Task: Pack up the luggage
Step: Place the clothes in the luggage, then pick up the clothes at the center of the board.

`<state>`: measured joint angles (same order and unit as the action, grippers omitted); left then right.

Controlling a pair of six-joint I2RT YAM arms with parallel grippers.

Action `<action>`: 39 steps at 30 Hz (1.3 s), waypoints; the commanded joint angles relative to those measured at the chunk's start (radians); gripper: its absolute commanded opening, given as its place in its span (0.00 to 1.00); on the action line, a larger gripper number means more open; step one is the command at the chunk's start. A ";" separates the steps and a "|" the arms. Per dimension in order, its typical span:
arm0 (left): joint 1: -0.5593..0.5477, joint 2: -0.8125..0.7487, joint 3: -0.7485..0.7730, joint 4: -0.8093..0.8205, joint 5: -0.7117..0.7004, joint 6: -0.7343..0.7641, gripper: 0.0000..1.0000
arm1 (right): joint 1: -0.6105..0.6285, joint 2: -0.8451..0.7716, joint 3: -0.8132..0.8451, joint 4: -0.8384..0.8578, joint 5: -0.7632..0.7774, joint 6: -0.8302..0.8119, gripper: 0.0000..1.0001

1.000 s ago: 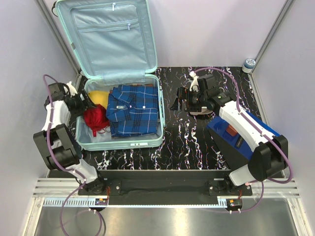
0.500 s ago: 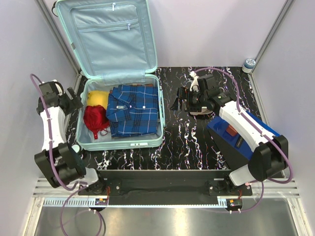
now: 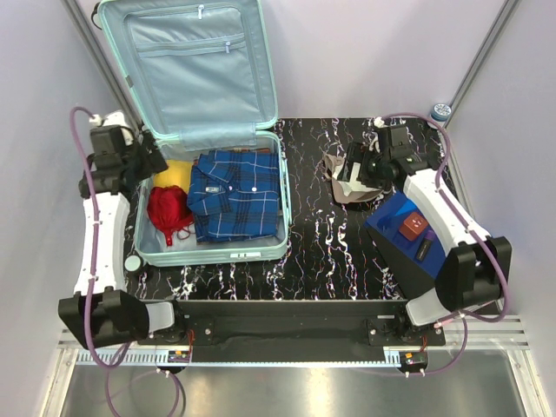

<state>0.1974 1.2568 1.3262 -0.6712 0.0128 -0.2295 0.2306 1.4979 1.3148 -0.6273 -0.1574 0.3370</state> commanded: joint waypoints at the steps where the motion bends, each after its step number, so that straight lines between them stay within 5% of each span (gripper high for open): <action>1: -0.145 0.009 0.047 0.077 0.002 -0.059 0.86 | 0.007 0.100 0.090 -0.040 0.203 -0.084 1.00; 11: -0.286 0.075 0.007 0.159 0.058 -0.073 0.86 | 0.009 0.355 0.260 -0.032 0.417 -0.164 1.00; 20: -0.286 0.049 -0.027 0.179 0.052 -0.045 0.88 | -0.042 0.541 0.435 -0.040 0.346 -0.151 1.00; 32: -0.286 0.046 -0.047 0.193 0.055 -0.067 0.89 | -0.093 0.667 0.426 -0.045 0.253 -0.148 1.00; 39: -0.289 0.042 -0.048 0.194 0.058 -0.074 0.88 | -0.093 0.612 0.386 -0.054 0.249 -0.139 0.82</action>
<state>-0.0872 1.3327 1.2819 -0.5278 0.0666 -0.2897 0.1410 2.1521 1.7218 -0.6617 0.0975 0.1989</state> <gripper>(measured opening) 0.880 0.881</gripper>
